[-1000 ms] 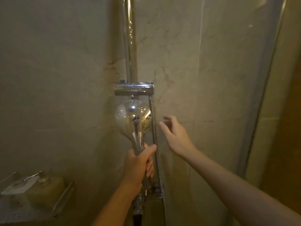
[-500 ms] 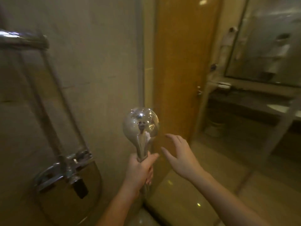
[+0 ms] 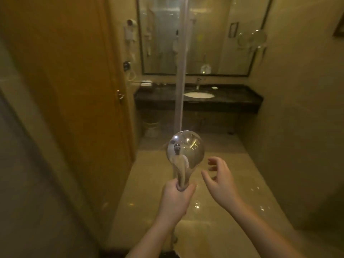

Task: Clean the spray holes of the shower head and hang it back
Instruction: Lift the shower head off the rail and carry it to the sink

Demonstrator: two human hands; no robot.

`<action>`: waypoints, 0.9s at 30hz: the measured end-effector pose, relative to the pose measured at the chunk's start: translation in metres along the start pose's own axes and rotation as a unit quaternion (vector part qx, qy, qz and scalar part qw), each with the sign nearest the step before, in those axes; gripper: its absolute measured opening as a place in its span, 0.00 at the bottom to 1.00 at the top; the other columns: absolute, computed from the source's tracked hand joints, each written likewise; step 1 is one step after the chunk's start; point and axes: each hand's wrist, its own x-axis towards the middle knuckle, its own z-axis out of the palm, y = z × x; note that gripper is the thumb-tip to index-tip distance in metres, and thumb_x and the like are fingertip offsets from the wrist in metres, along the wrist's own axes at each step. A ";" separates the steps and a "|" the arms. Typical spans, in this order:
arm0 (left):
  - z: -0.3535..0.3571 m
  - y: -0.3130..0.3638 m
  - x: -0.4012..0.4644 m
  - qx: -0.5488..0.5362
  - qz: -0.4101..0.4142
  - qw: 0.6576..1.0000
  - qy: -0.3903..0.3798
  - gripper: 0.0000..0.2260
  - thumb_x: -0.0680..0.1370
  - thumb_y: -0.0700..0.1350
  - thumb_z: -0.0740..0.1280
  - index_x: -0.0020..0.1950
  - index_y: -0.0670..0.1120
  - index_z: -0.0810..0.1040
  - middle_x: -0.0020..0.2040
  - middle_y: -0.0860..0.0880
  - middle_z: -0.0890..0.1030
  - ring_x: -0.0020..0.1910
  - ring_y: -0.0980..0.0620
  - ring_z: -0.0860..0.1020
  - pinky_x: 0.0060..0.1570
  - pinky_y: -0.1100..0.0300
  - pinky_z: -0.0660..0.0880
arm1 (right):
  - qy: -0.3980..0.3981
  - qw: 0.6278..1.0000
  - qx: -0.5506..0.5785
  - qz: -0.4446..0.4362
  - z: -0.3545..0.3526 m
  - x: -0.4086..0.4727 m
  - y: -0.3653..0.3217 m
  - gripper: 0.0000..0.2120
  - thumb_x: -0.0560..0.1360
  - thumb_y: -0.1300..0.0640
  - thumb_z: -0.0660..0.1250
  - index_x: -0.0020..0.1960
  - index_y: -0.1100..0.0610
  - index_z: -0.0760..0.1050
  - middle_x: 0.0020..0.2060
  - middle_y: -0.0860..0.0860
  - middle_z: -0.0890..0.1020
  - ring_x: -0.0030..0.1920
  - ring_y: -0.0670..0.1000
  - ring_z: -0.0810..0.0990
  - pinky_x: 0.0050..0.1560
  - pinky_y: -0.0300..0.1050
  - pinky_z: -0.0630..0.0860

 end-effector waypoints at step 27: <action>0.236 -0.003 0.372 -0.011 -0.068 0.994 -0.088 0.11 0.84 0.49 0.59 0.54 0.41 0.69 0.37 0.45 0.74 0.32 0.53 0.74 0.31 0.56 0.75 | 0.024 0.984 0.051 0.168 -0.035 0.341 0.232 0.19 0.75 0.60 0.68 0.65 0.57 0.69 0.61 0.51 0.70 0.52 0.49 0.76 0.52 0.43 0.74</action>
